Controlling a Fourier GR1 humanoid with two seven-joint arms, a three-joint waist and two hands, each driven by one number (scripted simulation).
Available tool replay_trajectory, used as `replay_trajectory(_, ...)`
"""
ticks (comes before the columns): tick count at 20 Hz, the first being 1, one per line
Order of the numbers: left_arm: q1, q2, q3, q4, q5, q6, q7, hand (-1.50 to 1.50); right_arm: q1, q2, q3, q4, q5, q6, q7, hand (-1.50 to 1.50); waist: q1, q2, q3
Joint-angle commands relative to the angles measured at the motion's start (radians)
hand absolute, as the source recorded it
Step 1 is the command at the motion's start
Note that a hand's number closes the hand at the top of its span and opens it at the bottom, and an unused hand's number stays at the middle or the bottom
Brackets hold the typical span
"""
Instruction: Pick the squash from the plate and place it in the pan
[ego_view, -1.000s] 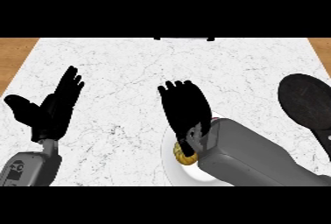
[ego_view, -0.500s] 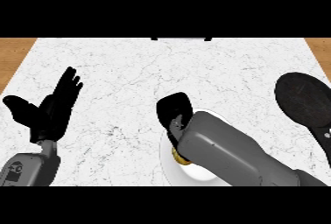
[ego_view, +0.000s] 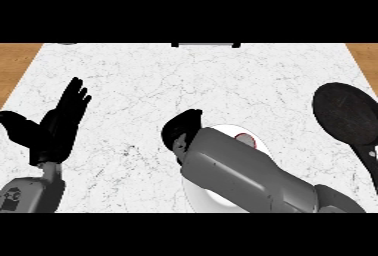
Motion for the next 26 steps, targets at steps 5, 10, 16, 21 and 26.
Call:
replay_trajectory(5, 0.003, -0.014, -0.002, 0.002, -0.002, -0.008, 0.000, 0.00, -0.058, 0.039, 0.079, 0.002, -0.103, 0.054, 0.288, -1.50, 0.009, 0.004, 0.001)
replay_trajectory(10, 0.003, -0.008, -0.002, -0.006, -0.010, -0.024, -0.010, 0.00, -0.056, 0.039, 0.148, 0.066, -0.148, 0.024, 0.285, -1.50, 0.017, 0.009, 0.001)
replay_trajectory(16, -0.014, -0.036, -0.014, -0.001, -0.029, 0.001, -0.001, 0.00, -0.041, 0.039, 0.201, 0.098, -0.165, 0.011, 0.327, -1.50, 0.001, 0.007, 0.002)
replay_trajectory(21, 0.027, -0.043, -0.019, -0.021, -0.040, -0.010, -0.024, 0.00, -0.065, 0.039, 0.205, 0.153, -0.175, -0.040, 0.288, -1.50, 0.019, 0.011, 0.003)
replay_trajectory(26, -0.017, -0.015, 0.032, 0.030, -0.017, -0.044, -0.025, 0.00, -0.022, 0.039, 0.244, 0.137, -0.198, -0.052, 0.322, -1.50, 0.010, 0.012, 0.002)
